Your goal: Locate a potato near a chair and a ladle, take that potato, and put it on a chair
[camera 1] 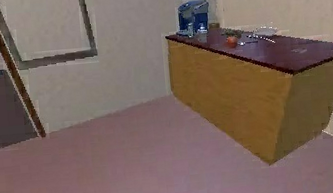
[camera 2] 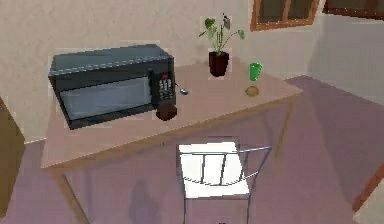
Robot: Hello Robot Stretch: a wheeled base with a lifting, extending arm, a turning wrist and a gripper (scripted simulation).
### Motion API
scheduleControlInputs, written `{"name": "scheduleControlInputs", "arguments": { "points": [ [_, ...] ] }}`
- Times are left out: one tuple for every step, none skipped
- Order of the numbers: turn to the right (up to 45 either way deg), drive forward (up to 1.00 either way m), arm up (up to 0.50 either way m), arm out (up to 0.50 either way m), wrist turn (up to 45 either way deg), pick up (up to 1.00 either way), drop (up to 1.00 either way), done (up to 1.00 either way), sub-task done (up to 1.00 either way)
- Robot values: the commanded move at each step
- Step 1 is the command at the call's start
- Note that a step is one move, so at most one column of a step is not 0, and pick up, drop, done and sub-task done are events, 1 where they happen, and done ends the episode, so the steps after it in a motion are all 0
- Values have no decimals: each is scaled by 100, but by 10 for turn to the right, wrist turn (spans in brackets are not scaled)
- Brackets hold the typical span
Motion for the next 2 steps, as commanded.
{"name": "scheduleControlInputs", "arguments": {
  "points": [
    [450, 0, 0, 0, 0, 0, 0, 0, 0],
    [120, 0, 0, 0, 0, 0, 0, 0, 0]
  ]
}}
